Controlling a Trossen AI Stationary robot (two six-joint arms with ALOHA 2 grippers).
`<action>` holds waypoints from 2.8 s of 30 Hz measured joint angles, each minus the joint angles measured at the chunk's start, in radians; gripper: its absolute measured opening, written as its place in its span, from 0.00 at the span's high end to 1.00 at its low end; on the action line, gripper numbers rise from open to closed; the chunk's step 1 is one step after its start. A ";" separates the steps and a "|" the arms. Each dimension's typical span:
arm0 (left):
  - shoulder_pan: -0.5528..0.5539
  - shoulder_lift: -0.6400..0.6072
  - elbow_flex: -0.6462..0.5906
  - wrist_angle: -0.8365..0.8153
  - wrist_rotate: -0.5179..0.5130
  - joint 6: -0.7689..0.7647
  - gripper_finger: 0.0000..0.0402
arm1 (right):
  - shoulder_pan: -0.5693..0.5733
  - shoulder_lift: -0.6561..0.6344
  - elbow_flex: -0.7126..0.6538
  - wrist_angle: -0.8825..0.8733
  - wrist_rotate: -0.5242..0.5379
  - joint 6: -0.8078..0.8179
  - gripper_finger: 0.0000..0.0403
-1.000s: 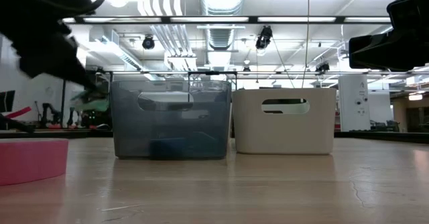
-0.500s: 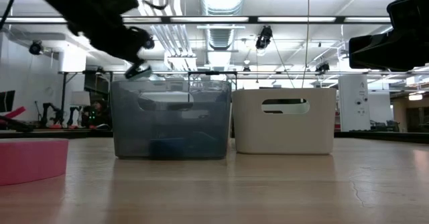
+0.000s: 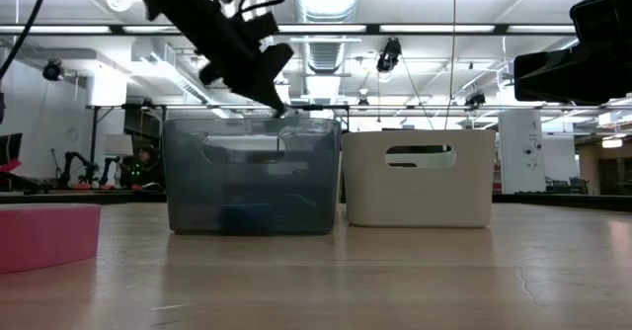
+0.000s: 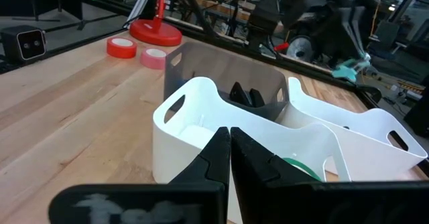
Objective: Pick and place Stapler, Stapler remover, tape
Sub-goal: Put the green staple remover into the top white bin, then put the pink tape into the bottom white bin
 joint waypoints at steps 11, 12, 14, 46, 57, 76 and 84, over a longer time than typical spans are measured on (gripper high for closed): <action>0.134 0.065 -0.003 0.012 0.380 -0.087 0.98 | 0.000 0.000 0.000 0.000 0.000 -0.002 0.98; 0.135 0.074 -0.003 0.013 0.397 -0.086 0.98 | 0.000 0.000 0.000 0.000 0.000 -0.002 0.98; 0.135 0.088 -0.004 0.025 0.404 -0.086 0.97 | 0.000 0.000 0.000 0.000 0.000 0.000 0.98; -0.393 -0.062 0.035 0.036 0.625 -0.229 0.71 | 0.000 0.000 0.000 0.000 0.000 0.000 0.98; -0.648 -0.043 0.034 0.007 0.583 -0.571 0.72 | 0.000 0.000 0.000 0.000 0.000 -0.001 0.98; -0.772 0.066 0.031 -0.294 0.386 -0.967 0.72 | 0.000 0.000 0.000 0.000 0.000 -0.002 0.98; -0.769 0.157 0.030 -0.307 0.384 -0.966 0.68 | 0.000 0.000 0.000 0.000 0.000 -0.001 0.98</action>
